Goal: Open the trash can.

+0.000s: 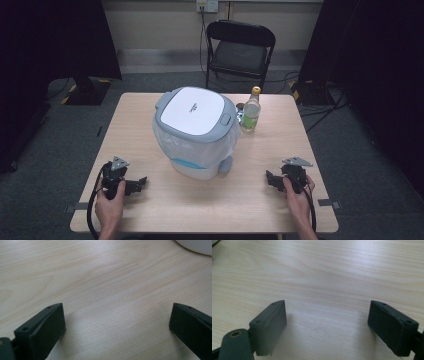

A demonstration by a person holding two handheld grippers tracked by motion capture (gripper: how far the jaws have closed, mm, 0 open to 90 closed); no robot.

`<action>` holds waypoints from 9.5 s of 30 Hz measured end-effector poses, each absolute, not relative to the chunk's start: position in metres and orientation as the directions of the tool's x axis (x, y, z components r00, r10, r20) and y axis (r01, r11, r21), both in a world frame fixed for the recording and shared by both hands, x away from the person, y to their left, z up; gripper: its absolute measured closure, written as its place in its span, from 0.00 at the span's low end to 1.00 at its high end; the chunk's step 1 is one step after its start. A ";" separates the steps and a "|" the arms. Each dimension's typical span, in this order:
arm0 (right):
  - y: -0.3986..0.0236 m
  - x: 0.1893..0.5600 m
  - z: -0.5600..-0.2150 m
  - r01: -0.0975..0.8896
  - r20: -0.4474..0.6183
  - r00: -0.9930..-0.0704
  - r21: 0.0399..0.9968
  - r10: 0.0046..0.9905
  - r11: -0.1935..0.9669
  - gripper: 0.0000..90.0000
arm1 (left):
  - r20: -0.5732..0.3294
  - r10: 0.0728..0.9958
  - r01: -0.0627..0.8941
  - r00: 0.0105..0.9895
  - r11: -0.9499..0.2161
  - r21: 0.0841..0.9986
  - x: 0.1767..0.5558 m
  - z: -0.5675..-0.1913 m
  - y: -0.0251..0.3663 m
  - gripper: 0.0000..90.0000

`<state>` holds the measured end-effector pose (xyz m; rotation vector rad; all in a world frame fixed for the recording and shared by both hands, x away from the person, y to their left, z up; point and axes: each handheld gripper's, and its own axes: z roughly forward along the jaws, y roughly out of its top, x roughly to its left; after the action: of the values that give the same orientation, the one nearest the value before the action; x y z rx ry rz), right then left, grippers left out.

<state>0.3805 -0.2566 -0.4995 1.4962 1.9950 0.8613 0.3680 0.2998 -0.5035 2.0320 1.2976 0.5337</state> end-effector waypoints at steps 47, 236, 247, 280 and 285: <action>-0.188 0.433 -0.445 0.529 0.000 -0.475 0.799 0.880 0.286 0.22 | -0.059 0.905 0.606 0.422 -0.233 0.761 0.366 -0.469 0.239 0.23; -0.124 0.402 -0.420 0.436 0.124 -0.706 0.852 0.698 0.290 0.32 | -0.151 0.905 0.577 0.399 -0.119 0.808 0.378 -0.453 0.268 0.31; -0.156 0.391 -0.454 0.508 0.139 -0.664 0.805 0.735 0.307 0.29 | -0.170 0.879 0.544 0.445 -0.115 0.831 0.368 -0.438 0.286 0.27; -0.185 0.388 -0.497 0.564 0.079 -0.606 0.744 0.792 0.357 0.28 | -0.085 0.829 0.317 0.553 -0.116 0.941 0.328 -0.350 0.296 0.74; -0.185 0.387 -0.499 0.550 0.071 -0.611 0.755 0.789 0.357 0.28 | -0.072 0.823 0.286 0.563 -0.112 0.952 0.324 -0.336 0.293 0.74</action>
<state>0.3867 -0.1855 -0.4986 1.1852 2.3201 1.1113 0.3241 0.2933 -0.3358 1.6725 0.9398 0.5953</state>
